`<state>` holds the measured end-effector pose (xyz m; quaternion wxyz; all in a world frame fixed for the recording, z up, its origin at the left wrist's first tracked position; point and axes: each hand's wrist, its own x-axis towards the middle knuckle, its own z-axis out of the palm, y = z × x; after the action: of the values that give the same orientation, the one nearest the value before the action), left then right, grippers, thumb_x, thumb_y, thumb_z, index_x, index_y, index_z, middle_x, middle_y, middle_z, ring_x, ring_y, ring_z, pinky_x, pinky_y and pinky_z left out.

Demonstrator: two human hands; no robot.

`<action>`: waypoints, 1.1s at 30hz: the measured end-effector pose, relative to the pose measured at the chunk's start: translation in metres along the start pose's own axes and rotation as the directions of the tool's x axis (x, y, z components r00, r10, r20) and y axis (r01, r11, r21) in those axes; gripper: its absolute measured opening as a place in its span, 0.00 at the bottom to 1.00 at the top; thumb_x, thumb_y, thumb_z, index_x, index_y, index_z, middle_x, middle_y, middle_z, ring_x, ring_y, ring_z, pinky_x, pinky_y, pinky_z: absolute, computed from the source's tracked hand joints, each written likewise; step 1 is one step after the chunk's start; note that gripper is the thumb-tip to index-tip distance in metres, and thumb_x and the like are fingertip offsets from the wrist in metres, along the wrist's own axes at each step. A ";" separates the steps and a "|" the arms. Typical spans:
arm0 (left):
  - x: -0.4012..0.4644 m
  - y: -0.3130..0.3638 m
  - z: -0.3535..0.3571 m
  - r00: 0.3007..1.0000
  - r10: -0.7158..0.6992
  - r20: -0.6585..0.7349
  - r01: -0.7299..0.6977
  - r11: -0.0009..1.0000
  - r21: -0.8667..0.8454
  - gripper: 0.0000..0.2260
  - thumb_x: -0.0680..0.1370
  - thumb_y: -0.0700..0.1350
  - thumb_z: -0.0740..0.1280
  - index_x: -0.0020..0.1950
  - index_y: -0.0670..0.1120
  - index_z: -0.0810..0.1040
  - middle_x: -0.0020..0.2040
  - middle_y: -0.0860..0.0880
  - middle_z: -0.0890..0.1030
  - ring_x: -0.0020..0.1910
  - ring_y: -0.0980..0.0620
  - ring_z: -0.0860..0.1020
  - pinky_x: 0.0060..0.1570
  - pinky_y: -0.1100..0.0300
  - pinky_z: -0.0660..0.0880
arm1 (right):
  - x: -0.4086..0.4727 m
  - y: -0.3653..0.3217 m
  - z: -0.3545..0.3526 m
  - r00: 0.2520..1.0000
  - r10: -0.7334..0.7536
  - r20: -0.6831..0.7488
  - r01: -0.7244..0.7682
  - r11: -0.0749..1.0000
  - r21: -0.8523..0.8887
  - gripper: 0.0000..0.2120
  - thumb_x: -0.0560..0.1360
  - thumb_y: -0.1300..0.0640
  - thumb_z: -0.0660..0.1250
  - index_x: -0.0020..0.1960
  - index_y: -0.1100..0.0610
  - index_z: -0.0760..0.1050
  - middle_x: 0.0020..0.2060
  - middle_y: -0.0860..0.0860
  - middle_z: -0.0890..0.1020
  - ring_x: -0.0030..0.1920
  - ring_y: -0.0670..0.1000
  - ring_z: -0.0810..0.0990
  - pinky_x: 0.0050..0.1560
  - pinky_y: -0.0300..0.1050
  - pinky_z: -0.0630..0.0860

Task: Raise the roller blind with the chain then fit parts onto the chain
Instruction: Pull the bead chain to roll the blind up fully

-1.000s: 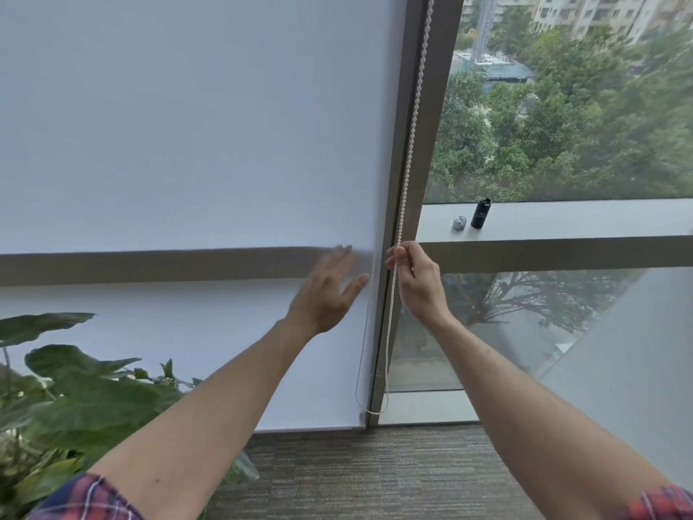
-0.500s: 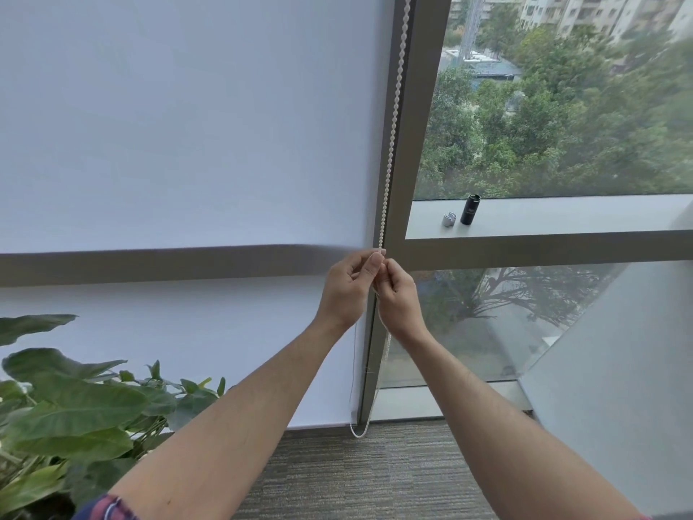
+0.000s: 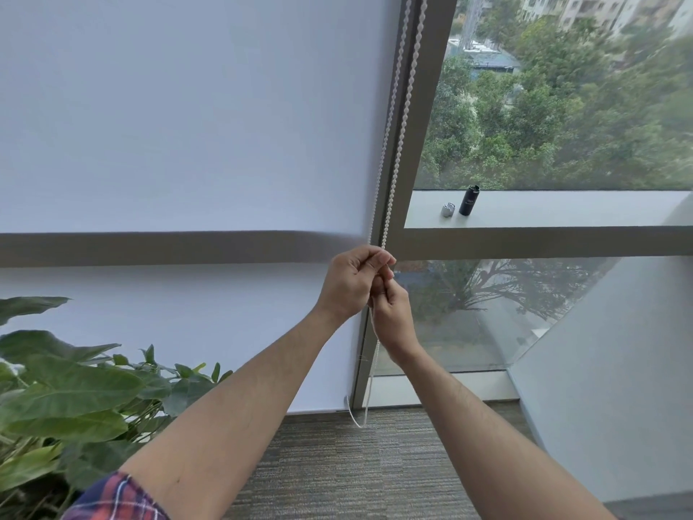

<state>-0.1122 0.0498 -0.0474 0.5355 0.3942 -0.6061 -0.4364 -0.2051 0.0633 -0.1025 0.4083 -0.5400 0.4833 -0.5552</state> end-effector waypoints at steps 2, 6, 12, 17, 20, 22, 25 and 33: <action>-0.002 -0.002 0.000 1.000 0.015 0.000 -0.015 0.999 0.031 0.08 0.81 0.40 0.65 0.44 0.42 0.81 0.34 0.47 0.81 0.28 0.62 0.76 0.31 0.70 0.72 | -0.002 0.002 -0.001 1.000 0.000 0.005 0.000 1.000 -0.014 0.08 0.80 0.53 0.55 0.51 0.51 0.73 0.39 0.57 0.78 0.40 0.53 0.73 0.42 0.58 0.73; -0.010 -0.010 0.001 1.000 0.023 0.004 -0.024 0.999 0.046 0.07 0.81 0.41 0.66 0.44 0.44 0.81 0.34 0.47 0.81 0.28 0.62 0.77 0.31 0.70 0.72 | -0.011 0.009 -0.001 1.000 0.025 0.003 -0.025 0.999 -0.021 0.13 0.81 0.57 0.55 0.48 0.50 0.78 0.37 0.55 0.77 0.38 0.50 0.72 0.38 0.53 0.72; -0.025 -0.026 0.001 1.000 -0.020 0.015 0.019 0.997 0.078 0.09 0.80 0.42 0.67 0.42 0.51 0.81 0.32 0.53 0.82 0.28 0.60 0.77 0.30 0.67 0.73 | -0.028 0.026 -0.002 0.995 0.098 0.016 -0.098 0.995 -0.023 0.15 0.83 0.62 0.55 0.46 0.50 0.77 0.36 0.55 0.74 0.38 0.51 0.70 0.40 0.51 0.70; -0.039 -0.040 -0.003 0.995 -0.087 0.053 0.084 0.994 0.070 0.09 0.80 0.40 0.67 0.42 0.50 0.82 0.31 0.57 0.82 0.25 0.59 0.76 0.25 0.65 0.73 | -0.044 0.045 -0.005 0.988 0.148 0.038 -0.147 0.989 -0.017 0.14 0.83 0.64 0.54 0.49 0.53 0.77 0.39 0.60 0.75 0.39 0.57 0.71 0.45 0.54 0.72; -0.047 -0.043 0.000 0.997 -0.080 0.002 0.080 0.993 0.092 0.10 0.79 0.42 0.67 0.41 0.53 0.82 0.31 0.55 0.82 0.27 0.60 0.77 0.29 0.67 0.73 | -0.049 0.044 -0.002 0.985 0.161 0.056 -0.160 0.987 -0.011 0.20 0.83 0.64 0.55 0.50 0.43 0.79 0.36 0.52 0.72 0.37 0.47 0.68 0.40 0.43 0.69; -0.053 -0.048 0.002 0.996 -0.083 -0.025 0.085 0.990 0.108 0.10 0.79 0.43 0.67 0.40 0.55 0.82 0.32 0.54 0.82 0.27 0.60 0.77 0.30 0.67 0.73 | -0.055 0.047 -0.004 0.980 0.187 0.068 -0.184 0.982 -0.047 0.19 0.82 0.64 0.55 0.48 0.45 0.79 0.35 0.53 0.73 0.36 0.45 0.69 0.38 0.43 0.69; -0.071 -0.063 0.002 0.995 -0.103 -0.008 0.103 0.981 0.162 0.11 0.79 0.41 0.68 0.40 0.55 0.81 0.32 0.52 0.82 0.27 0.59 0.77 0.30 0.63 0.74 | -0.072 0.063 -0.009 0.962 0.253 0.106 -0.244 0.965 -0.093 0.12 0.83 0.64 0.55 0.53 0.58 0.77 0.42 0.67 0.78 0.39 0.55 0.74 0.45 0.52 0.74; -0.100 -0.079 0.001 0.990 -0.142 -0.009 0.140 0.961 0.238 0.11 0.79 0.40 0.68 0.40 0.54 0.81 0.31 0.55 0.83 0.31 0.44 0.82 0.33 0.54 0.79 | -0.092 0.067 -0.032 0.865 0.406 0.295 -0.288 0.883 -0.370 0.13 0.83 0.59 0.57 0.47 0.62 0.79 0.34 0.47 0.84 0.36 0.43 0.78 0.42 0.47 0.76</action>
<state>-0.1010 0.1198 -0.1534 0.4496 0.4959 -0.6266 -0.3992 -0.2342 0.1428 -0.1850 0.4934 -0.5941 0.5714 -0.2777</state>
